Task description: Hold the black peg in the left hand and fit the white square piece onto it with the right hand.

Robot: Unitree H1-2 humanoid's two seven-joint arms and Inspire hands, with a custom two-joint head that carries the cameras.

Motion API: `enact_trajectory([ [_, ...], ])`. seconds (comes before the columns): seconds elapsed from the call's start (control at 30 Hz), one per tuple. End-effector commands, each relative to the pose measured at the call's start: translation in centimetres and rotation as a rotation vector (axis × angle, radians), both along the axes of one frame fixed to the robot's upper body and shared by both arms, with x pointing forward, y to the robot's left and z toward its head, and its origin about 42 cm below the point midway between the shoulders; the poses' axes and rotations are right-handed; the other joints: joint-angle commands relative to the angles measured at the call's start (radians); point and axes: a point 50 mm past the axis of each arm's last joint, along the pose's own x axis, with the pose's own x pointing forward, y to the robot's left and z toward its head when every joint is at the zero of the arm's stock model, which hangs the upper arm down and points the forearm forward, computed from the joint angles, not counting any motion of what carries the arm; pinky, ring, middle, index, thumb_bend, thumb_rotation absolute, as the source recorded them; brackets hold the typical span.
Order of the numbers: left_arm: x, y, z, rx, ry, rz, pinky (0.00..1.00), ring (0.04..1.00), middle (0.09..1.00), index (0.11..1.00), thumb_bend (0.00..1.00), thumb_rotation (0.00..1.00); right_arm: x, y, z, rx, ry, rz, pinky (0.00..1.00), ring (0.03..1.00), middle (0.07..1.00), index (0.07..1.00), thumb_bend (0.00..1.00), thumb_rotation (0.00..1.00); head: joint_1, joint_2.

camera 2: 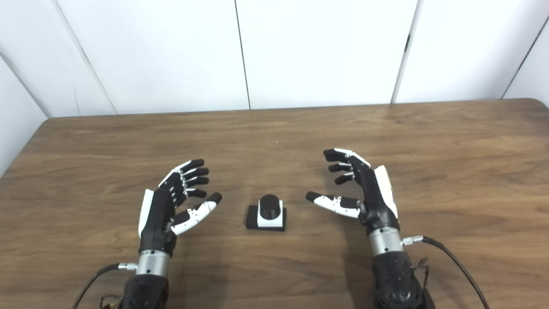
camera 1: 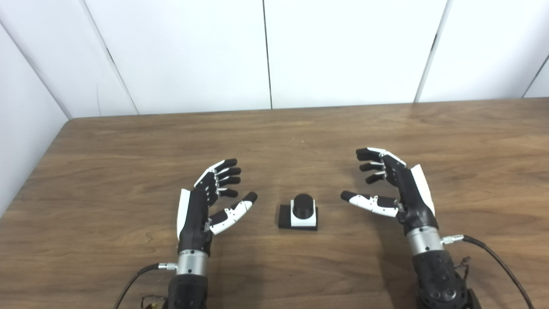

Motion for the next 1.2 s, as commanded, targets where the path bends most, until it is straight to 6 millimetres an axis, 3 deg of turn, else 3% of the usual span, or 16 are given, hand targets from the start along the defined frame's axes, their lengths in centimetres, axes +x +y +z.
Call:
enact_trajectory([
  [0.0,0.64,-0.15,1.68,0.006,-0.07,-0.004,0.58,0.696,0.727,0.744,0.6,0.01,0.35,0.26,1.79,0.009,-0.091,0.01,0.54,0.673,0.726,0.71,0.64,0.14,0.0,-0.001],
  [0.67,0.72,-0.07,1.6,-0.007,-0.07,-0.012,0.57,0.69,0.722,0.751,0.61,0.0,0.34,0.25,1.9,0.006,-0.092,0.015,0.55,0.674,0.725,0.709,0.66,0.13,-0.005,0.001],
  [1.0,0.92,-0.37,1.62,0.031,-0.054,-0.032,0.58,0.691,0.725,0.743,0.76,0.0,0.42,0.51,1.86,0.008,-0.079,0.026,0.57,0.679,0.732,0.711,0.72,0.12,-0.005,-0.001],
  [1.17,1.16,-0.46,1.6,0.042,-0.053,-0.045,0.58,0.693,0.725,0.74,0.79,0.0,0.63,0.72,1.93,-0.011,-0.07,0.036,0.58,0.683,0.735,0.719,0.76,0.14,-0.007,0.001],
])
